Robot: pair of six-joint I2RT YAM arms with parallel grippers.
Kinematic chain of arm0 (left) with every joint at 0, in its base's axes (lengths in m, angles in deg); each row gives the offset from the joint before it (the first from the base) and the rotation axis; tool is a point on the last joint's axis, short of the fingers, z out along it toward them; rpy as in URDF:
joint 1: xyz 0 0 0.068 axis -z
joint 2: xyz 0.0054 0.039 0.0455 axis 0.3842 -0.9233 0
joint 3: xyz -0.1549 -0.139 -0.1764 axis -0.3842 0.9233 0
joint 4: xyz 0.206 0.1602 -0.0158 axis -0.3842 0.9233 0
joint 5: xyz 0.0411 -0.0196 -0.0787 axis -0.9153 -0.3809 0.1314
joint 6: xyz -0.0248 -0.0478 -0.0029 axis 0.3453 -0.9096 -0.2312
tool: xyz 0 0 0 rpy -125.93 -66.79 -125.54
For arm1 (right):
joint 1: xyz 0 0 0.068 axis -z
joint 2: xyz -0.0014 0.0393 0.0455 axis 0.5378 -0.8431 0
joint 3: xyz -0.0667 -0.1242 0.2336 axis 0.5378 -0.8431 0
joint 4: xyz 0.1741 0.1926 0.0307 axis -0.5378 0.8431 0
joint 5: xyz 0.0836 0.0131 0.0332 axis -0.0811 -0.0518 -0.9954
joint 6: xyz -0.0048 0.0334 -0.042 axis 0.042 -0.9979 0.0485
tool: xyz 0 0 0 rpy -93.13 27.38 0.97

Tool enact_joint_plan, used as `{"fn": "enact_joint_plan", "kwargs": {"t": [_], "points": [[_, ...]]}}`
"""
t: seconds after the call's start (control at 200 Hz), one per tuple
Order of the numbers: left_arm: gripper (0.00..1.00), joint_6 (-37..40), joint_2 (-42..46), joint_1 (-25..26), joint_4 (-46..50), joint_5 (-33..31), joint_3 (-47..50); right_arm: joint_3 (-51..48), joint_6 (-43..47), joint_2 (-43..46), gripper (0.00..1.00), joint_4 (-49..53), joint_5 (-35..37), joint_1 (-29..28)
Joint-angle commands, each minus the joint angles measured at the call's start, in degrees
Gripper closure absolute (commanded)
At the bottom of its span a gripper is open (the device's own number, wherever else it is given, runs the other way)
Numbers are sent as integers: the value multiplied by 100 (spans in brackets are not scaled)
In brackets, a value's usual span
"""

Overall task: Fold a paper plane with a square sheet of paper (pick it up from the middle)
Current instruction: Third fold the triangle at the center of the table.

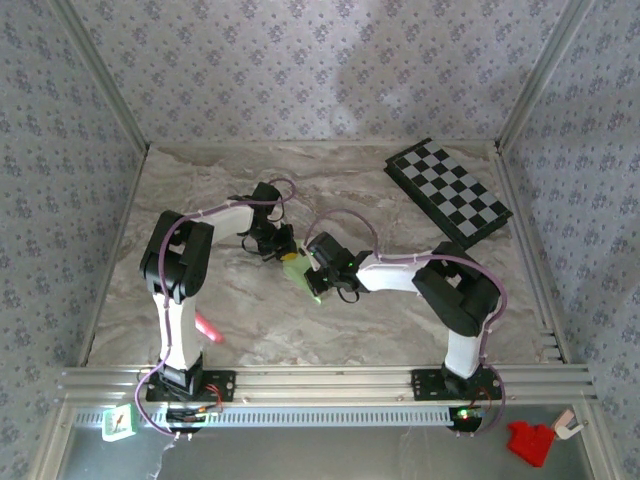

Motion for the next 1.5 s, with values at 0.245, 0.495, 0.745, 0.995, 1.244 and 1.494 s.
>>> {"fn": "enact_joint_plan", "kwargs": {"t": [0.245, 0.495, 0.745, 0.995, 1.244, 1.494], "points": [[79, -809, 1102, -111, -565, -283, 593, 123, -108, -232, 92, 316, 66, -43], [78, -1714, 2054, -402, -1363, -128, 1756, 141, -142, -259, 92, 317, 13, -43], [85, -2538, 2385, -107, -2307, 279, 2536, 137, -152, -276, 92, 335, 3, -33], [91, -2730, 2093, 182, -2691, 481, 2673, 145, -134, -285, 92, 359, -26, -23], [93, -2731, 1786, 293, -2771, 588, 2642, 167, -160, -292, 92, 348, -23, -17], [93, -2641, 1558, 307, -2724, 534, 2602, 189, -160, -312, 92, 378, -22, -19]]}}
